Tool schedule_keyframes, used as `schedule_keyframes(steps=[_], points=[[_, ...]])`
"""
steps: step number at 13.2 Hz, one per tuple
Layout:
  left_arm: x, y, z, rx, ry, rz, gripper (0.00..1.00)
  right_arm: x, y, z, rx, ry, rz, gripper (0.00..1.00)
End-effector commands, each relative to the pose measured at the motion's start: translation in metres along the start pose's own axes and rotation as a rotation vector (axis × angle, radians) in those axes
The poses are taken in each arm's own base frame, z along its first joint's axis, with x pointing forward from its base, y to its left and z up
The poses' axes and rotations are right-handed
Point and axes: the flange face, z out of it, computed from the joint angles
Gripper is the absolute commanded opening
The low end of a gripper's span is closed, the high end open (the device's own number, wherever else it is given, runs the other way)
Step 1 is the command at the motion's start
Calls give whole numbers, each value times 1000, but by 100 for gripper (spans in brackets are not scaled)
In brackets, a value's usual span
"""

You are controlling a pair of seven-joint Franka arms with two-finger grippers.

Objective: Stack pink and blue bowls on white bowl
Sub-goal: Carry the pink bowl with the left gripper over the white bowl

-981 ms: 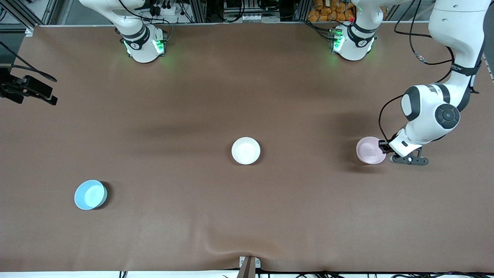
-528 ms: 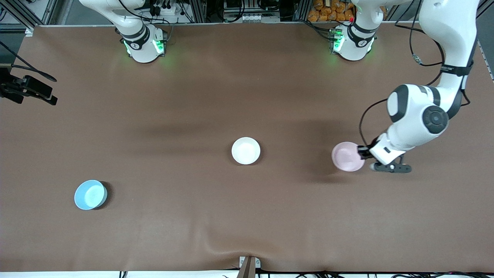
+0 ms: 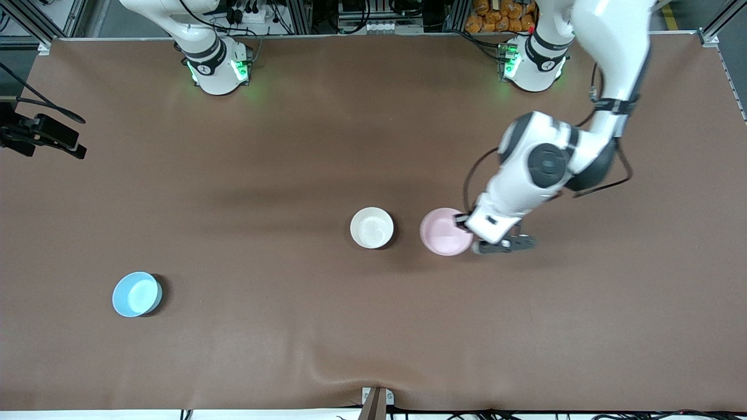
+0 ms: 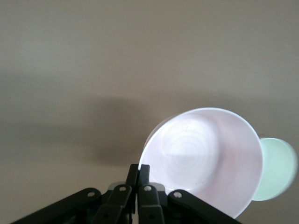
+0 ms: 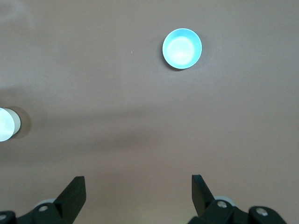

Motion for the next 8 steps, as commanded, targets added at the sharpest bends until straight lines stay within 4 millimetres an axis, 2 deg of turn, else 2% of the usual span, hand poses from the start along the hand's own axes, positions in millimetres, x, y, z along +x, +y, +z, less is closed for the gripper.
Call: schedule_keyframes(steps=[1, 3, 5, 6, 7, 8], points=[[-4, 53, 11, -21, -19, -64, 0, 3, 5, 0, -1, -1, 20, 100], [-12, 80, 35, -23, -39, -76, 0, 3, 11, 0, -1, -4, 32, 100], [-30, 101, 59, -19, -46, -70, 0, 6, 17, 0, 2, 6, 43, 100], [-31, 104, 66, -31, -39, -74, 0, 8, 21, -1, 1, 24, 48, 100], [-34, 109, 77, -43, -35, -74, 0, 11, 26, 3, 1, 23, 57, 100], [-42, 118, 85, -51, -30, -64, 0, 21, 29, 17, 0, 1, 63, 100]])
